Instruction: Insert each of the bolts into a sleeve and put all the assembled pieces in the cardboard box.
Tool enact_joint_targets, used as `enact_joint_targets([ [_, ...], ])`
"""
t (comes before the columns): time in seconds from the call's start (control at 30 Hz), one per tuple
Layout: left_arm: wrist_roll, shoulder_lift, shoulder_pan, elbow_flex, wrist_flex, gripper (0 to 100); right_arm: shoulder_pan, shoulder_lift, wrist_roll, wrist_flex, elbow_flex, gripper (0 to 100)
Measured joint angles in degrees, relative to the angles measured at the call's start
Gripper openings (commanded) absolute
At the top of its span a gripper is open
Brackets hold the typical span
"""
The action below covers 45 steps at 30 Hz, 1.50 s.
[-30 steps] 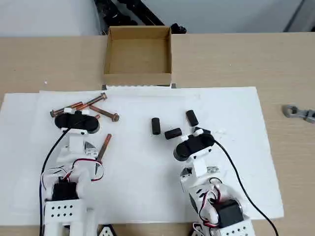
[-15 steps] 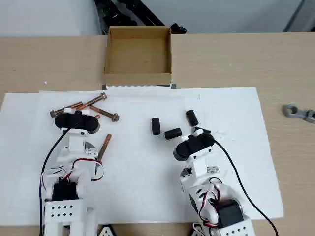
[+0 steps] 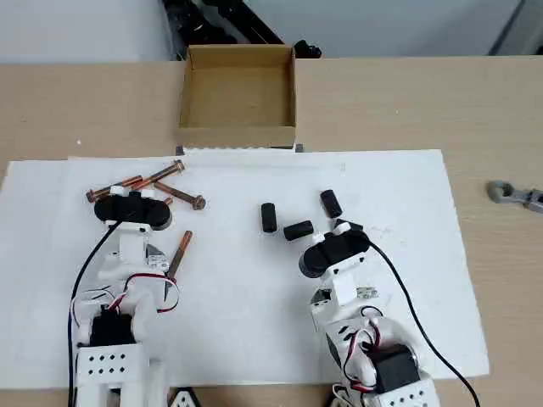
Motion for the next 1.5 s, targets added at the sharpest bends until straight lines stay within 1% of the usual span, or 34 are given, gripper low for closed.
enact_joint_targets([
  [0.2,0.0,0.0,0.09,0.0,-0.18,1,0.0,0.0,0.0,0.0,0.0,0.4],
  [0.37,0.0,0.0,1.93,0.18,-0.18,1,0.0,0.0,0.0,0.0,0.0,0.4],
  [1.0,-0.88,0.09,2.02,0.18,-0.09,1,0.0,0.0,0.0,0.0,0.0,0.4],
  [1.07,-0.88,0.09,2.02,0.18,1.23,1,0.0,0.0,0.0,0.0,0.0,0.4],
  [1.13,-0.97,0.09,2.02,-0.79,4.48,1,0.0,0.0,0.0,0.0,0.0,0.3],
  [1.23,-1.05,0.09,-0.7,-5.19,9.67,1,0.0,0.0,0.0,0.0,-0.18,0.3],
  [1.33,-0.97,1.14,-5.19,-10.64,11.43,1,0.0,0.0,0.0,0.0,-3.34,0.3],
  [1.43,-0.97,6.07,-8.62,-16.97,13.36,1,-0.09,0.09,0.0,0.0,-6.68,0.3],
  [1.5,-0.97,11.16,-9.14,-21.71,15.12,1,-0.09,0.97,0.0,0.0,-8.53,0.3],
])
